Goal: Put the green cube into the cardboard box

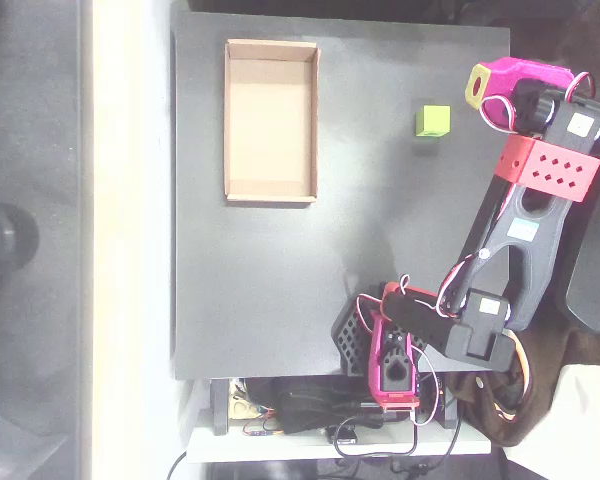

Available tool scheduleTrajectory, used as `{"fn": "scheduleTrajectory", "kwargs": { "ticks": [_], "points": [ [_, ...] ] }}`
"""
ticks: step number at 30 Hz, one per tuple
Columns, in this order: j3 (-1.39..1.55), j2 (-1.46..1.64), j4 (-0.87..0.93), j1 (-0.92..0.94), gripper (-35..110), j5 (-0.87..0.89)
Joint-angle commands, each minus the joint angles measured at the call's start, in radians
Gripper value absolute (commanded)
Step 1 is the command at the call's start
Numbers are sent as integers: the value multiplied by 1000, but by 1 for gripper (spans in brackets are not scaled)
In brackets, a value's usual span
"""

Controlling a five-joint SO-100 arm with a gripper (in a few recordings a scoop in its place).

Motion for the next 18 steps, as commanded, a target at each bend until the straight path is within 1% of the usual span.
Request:
{"fn": "scheduleTrajectory", "kwargs": {
  "ticks": [1, 4, 8, 18],
  "points": [
    [-14, 8, 0, 8, 25, 3],
    [-15, -12, 0, -3, 32, 3],
    [-14, -51, -2, -3, 38, 3],
    [-26, -202, -3, -6, 37, 3]
  ]
}}
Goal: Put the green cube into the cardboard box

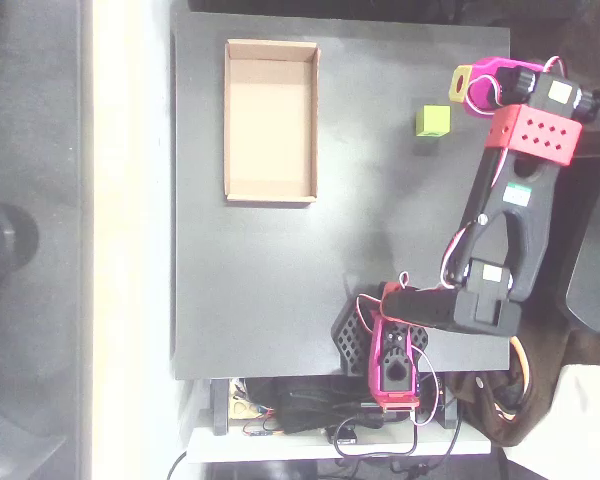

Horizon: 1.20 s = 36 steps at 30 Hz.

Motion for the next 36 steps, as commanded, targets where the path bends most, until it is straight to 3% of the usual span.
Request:
{"fn": "scheduleTrajectory", "kwargs": {
  "ticks": [1, 11, 36],
  "points": [
    [-23, -9, -5, 0, 37, 3],
    [-6, -89, -189, -48, 38, 3],
    [225, -143, -196, -114, 37, 5]
  ]
}}
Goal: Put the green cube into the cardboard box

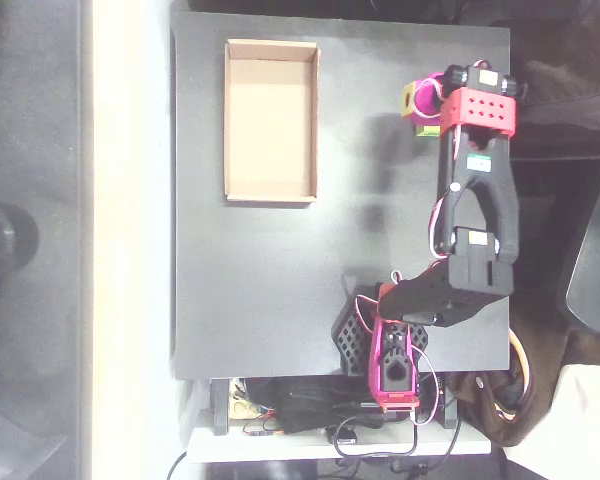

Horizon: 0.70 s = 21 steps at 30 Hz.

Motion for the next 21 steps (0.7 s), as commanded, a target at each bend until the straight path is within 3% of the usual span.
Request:
{"fn": "scheduleTrajectory", "kwargs": {
  "ticks": [1, 21],
  "points": [
    [26, 37, 0, 8, 37, 5],
    [12, -23, -2, 57, 38, 3]
  ]
}}
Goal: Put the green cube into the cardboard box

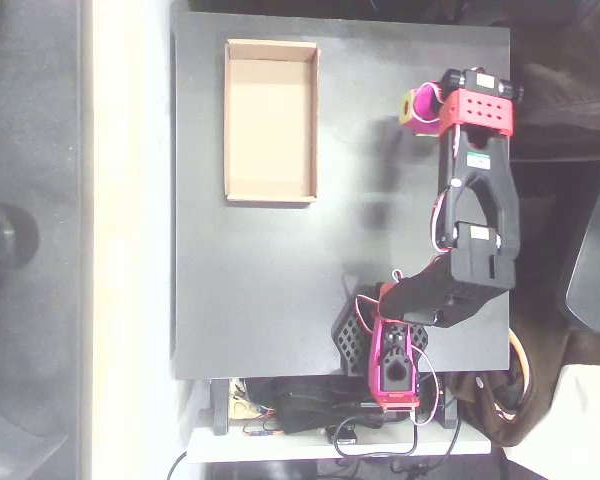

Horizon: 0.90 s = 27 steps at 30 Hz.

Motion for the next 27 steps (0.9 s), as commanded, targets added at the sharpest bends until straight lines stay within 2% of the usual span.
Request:
{"fn": "scheduleTrajectory", "kwargs": {
  "ticks": [1, 27],
  "points": [
    [-11, 9, 0, 14, 38, 3],
    [3, 2, 3, 12, 37, 5]
  ]
}}
